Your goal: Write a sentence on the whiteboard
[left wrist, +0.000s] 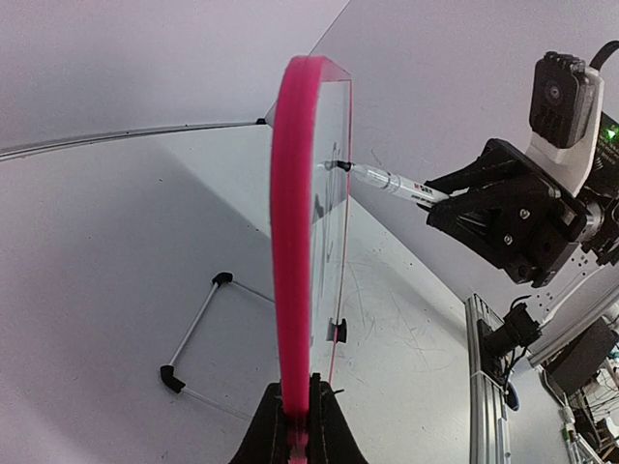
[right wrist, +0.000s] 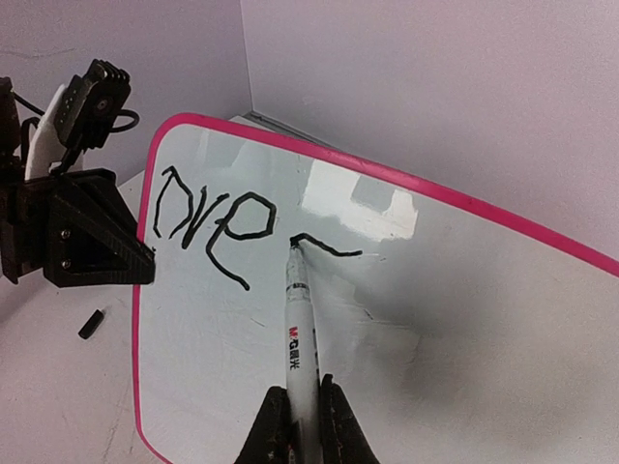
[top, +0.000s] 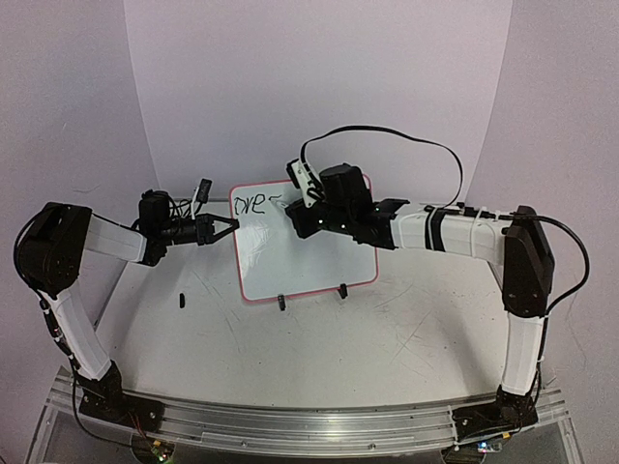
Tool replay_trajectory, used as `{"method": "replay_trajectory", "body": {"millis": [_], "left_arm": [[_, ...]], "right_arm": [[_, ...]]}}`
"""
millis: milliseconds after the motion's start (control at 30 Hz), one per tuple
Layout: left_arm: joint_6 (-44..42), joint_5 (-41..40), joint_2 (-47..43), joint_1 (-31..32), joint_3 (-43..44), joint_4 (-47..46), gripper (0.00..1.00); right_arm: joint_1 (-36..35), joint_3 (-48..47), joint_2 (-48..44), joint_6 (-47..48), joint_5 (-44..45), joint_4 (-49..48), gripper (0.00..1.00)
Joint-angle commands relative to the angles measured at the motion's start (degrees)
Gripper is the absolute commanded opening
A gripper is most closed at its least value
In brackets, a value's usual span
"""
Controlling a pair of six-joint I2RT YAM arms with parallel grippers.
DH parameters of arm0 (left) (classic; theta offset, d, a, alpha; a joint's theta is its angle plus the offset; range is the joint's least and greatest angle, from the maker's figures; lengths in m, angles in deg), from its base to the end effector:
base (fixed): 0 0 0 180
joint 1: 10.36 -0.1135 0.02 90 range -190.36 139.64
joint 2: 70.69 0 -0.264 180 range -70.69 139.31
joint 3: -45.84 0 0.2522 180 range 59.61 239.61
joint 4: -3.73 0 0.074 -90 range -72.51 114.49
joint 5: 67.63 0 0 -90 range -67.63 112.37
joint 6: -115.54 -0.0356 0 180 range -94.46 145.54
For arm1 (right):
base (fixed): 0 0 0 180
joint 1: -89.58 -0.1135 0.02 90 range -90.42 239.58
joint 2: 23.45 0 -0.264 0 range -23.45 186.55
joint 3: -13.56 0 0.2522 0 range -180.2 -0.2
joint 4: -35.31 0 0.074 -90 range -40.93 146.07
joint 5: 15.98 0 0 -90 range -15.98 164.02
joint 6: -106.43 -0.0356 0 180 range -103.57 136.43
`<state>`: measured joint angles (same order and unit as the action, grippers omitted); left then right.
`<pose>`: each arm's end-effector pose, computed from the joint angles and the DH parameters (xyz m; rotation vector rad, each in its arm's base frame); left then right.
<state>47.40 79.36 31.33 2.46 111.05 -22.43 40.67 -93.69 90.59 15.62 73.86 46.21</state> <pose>0.3529 -0.1109 0.2033 0.6257 1.7455 -1.2941 0.3170 0.3636 0.2915 -0.7857 1.7558 0.5933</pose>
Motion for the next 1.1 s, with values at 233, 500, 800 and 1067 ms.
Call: {"method": "replay_trajectory", "body": {"millis": [233, 500, 800, 1067], "left_arm": [[-3.64, -0.60, -0.61, 0.53, 2.42, -0.84, 0.00], [-3.68, -0.57, -0.42, 0.53, 2.49, -0.72, 0.00], [-3.69, -0.42, -0.50, 0.54, 2.59, -0.56, 0.00], [-3.76, -0.38, -0.41, 0.49, 2.61, -0.50, 0.00]], "right_arm": [[-0.42, 0.85, -0.18, -1.06, -0.68, 0.77, 0.00], [-0.45, 1.75, -0.31, -1.27, -0.95, 1.23, 0.00], [-0.07, 3.46, -2.40, -0.82, 2.52, 1.28, 0.00], [1.11, 4.37, -4.30, -0.62, 5.14, 1.14, 0.00]]}}
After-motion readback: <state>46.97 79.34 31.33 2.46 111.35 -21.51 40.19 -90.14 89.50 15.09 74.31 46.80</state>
